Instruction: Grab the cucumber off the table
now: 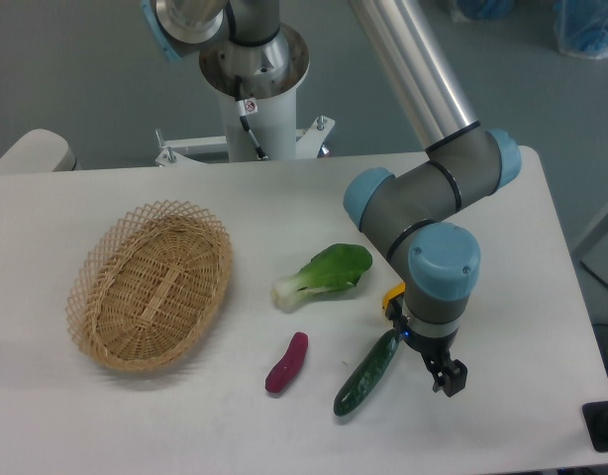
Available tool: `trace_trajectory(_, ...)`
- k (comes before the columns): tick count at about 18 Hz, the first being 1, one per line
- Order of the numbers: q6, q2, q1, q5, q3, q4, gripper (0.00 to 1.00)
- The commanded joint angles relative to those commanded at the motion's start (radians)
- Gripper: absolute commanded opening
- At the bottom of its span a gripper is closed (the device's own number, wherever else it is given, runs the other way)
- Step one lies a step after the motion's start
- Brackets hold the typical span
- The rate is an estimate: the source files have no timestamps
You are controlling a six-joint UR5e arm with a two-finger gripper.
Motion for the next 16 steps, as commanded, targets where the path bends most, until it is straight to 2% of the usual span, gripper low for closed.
trace_trajectory(13, -0.026, 0.005, -0.014, 0.005, -0.003, -0.011, 1.00)
trace_trajectory(16, -0.125, 0.015, -0.054, 0.003, -0.015, -0.020, 1.00)
